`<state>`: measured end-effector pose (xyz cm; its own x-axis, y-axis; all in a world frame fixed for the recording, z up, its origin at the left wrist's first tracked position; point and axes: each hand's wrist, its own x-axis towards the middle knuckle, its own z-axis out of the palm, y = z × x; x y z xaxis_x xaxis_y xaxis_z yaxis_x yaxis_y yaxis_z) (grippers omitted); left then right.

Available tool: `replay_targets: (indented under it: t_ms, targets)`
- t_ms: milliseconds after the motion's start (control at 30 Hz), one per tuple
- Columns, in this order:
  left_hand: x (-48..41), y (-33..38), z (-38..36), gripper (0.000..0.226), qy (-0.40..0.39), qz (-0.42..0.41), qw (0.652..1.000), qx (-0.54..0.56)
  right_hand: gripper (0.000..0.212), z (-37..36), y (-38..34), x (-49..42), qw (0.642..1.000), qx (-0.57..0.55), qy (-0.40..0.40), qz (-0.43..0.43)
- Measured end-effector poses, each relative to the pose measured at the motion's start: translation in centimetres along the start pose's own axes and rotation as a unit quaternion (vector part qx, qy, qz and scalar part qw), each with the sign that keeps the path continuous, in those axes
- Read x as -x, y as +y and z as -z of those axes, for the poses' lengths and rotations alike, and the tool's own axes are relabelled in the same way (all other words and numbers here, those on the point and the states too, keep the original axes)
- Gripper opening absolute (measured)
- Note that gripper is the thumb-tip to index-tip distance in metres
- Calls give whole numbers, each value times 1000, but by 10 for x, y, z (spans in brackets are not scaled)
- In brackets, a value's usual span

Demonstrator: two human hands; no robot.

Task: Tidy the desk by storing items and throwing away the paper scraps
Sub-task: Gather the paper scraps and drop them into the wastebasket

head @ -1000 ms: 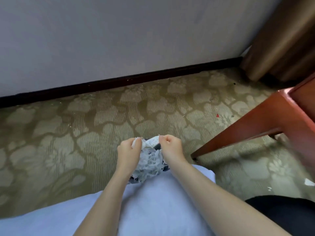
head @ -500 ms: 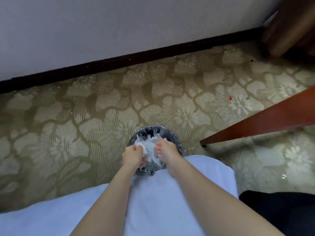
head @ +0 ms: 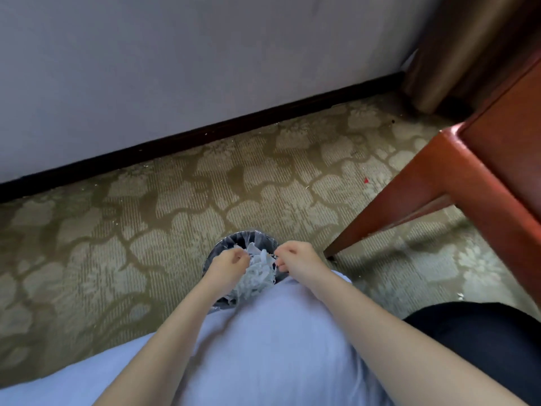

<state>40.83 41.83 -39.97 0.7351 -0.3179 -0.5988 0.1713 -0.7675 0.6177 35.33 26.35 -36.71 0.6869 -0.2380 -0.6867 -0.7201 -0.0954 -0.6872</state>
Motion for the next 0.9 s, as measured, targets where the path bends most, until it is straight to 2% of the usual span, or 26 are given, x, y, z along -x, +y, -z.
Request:
replay_targets:
  t_ms: [133, 300, 433, 567, 700, 900]
  targets:
    - [36, 64, 10, 26, -29, -95, 988, -121, 19, 43, -16, 42, 986, 129, 11, 107]
    - [98, 144, 26, 26, -53, -209, 948, -235, 11, 100, -44, 117, 939, 269, 60, 207]
    - [148, 200, 36, 28, -59, -274, 911, -304, 11, 143, -61, 191, 897, 318, 141, 272]
    - [201, 254, 36, 27, -35, -350, 877, -327, 9, 181, -63, 272, 851, 340, 229, 329]
    - [260, 305, 22, 24, -34, -435, 838, -328, 10, 217, -50, 348, 828, 335, 291, 342]
    - [334, 370, -30, 20, -40, -531, 778, -333, 13, 268, 6, 445, 809, 332, 380, 300]
